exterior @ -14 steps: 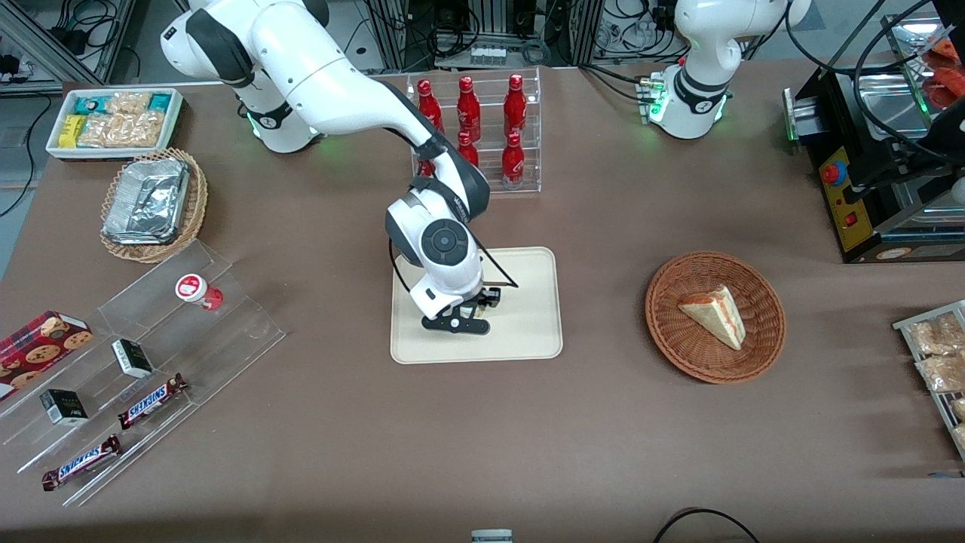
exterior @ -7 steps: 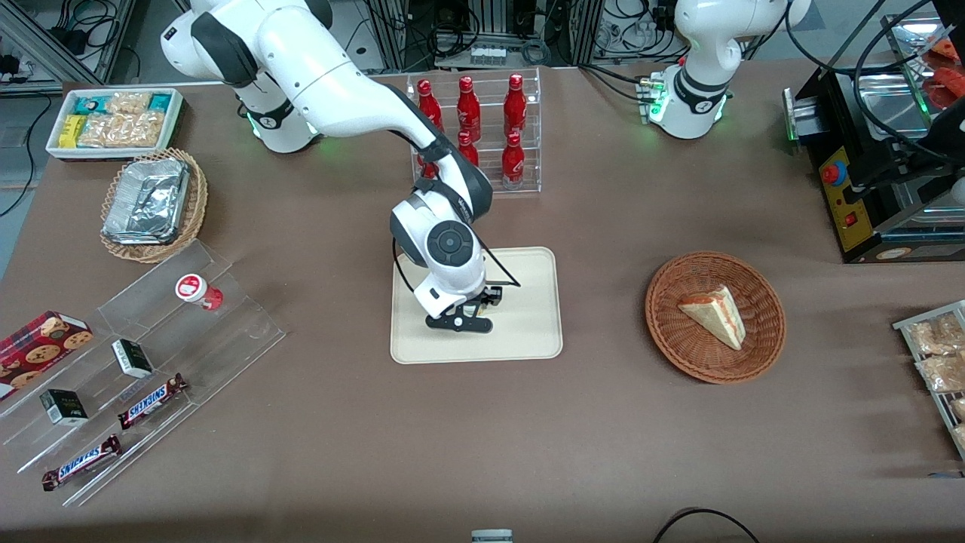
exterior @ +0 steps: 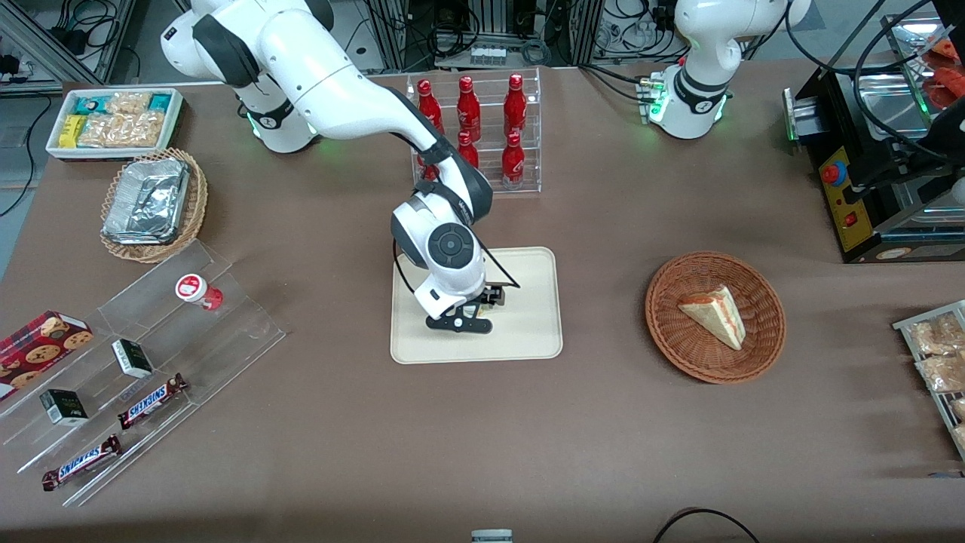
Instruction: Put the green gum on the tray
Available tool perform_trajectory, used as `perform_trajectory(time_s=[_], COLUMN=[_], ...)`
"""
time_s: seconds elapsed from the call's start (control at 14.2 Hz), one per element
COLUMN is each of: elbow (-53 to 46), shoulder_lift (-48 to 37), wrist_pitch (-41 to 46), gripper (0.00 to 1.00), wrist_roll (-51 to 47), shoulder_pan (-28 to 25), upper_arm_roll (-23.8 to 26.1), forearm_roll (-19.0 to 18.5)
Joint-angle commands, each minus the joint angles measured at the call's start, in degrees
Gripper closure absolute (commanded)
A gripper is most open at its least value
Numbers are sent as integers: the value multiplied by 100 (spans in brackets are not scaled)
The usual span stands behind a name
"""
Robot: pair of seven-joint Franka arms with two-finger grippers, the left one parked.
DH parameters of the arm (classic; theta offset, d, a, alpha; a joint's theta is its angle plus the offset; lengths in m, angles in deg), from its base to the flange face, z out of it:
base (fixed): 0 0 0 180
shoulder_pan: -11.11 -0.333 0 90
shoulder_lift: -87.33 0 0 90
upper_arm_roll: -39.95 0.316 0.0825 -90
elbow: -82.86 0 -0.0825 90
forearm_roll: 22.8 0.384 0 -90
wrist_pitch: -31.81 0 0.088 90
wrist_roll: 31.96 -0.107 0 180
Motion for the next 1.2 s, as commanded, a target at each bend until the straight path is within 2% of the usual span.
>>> perform_trajectory(time_s=[0.0,0.35,0.71,1.13], elbow=[-228,-220,-202,-184], shoulder_lift=[132,-158,-781,-1432], wrist_pitch=[23,163,1154,2430], gripper=[0,0,0,0], wrist_roll=[147,358,1121,2150], shoulder_pan=[-16,19,89,502], upper_arm_roll=[-32,-41,-94,-103], forearm_roll=[104,87,95,87])
